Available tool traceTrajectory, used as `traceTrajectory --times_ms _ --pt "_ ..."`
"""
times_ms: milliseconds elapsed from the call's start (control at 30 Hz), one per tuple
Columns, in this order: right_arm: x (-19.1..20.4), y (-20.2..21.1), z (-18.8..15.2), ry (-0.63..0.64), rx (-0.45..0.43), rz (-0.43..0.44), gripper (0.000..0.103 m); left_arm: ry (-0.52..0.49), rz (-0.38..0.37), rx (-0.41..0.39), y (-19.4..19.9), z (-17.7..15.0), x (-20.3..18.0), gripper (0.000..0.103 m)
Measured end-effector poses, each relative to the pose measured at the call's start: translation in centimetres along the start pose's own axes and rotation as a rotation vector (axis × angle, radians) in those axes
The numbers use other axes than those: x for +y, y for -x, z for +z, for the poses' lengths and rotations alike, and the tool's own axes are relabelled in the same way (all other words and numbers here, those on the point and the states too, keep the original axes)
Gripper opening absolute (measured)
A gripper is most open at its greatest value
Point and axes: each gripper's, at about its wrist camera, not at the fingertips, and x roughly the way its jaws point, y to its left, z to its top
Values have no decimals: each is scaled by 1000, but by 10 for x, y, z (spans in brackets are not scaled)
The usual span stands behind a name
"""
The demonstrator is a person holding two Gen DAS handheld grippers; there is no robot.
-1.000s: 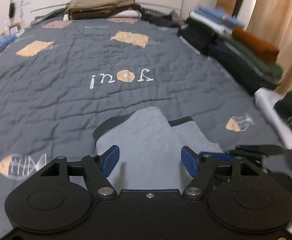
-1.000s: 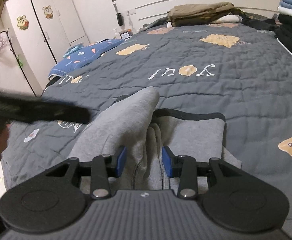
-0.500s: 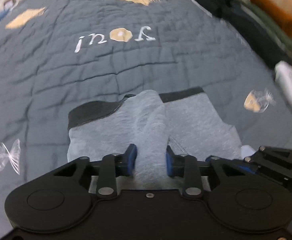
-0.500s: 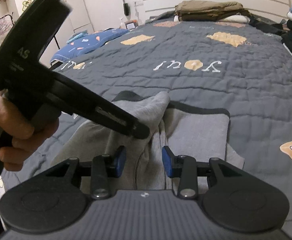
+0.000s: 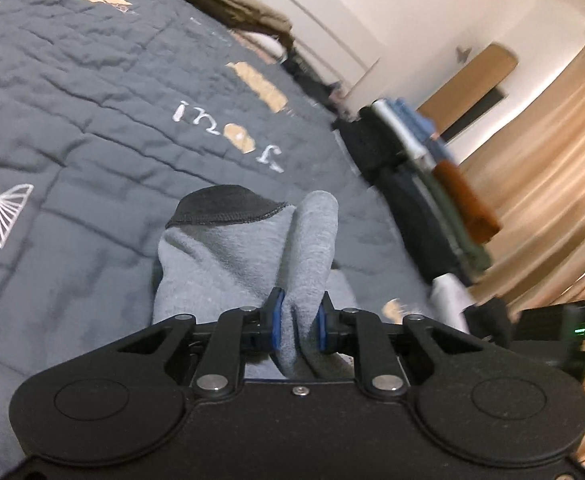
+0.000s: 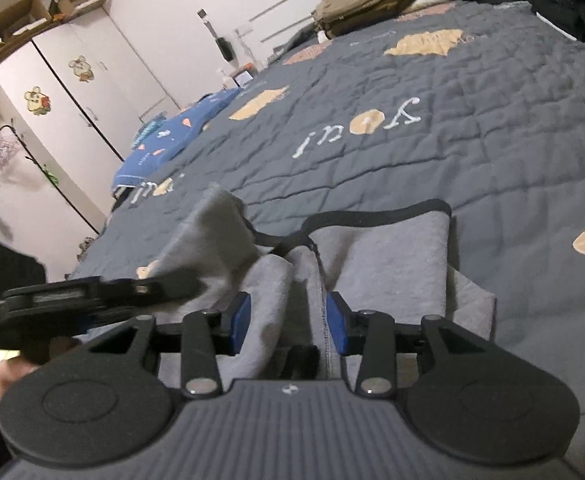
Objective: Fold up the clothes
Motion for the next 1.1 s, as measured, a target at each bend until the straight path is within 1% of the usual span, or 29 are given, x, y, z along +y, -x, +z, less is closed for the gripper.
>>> traceTrajectory --times_ms 100,233,300,500,633,800,833,933,1033,1100 --pt "-5 -5 1 -58 2 56 41 8 -18 -9 2 -1 0 17" --pt "-8 -13 1 -115 31 139 43 17 -24 -7 2 -1 3 17" --pt "-11 -16 2 -126 31 124 44 13 -21 -4 2 -1 4 17" --pt "-26 -19 12 -149 -32 48 44 4 -19 1 2 -2 5 17" --pt "-26 -34 17 -126 -10 46 44 1 -13 4 1 -3 5 17" --pt "-20 -54 15 -80 17 -9 43 -8 -6 12 0 -3 6 17" --pt "-19 -55 15 -75 17 -14 39 -9 -6 12 0 -3 6 17" --pt "-16 -58 14 -61 17 -29 33 -7 -6 14 0 -2 6 17" --pt "-13 -61 14 -47 17 -44 5 -6 -4 14 0 -3 7 17" --pt "-14 -56 15 -66 4 -34 4 -5 -6 13 1 -2 6 17"
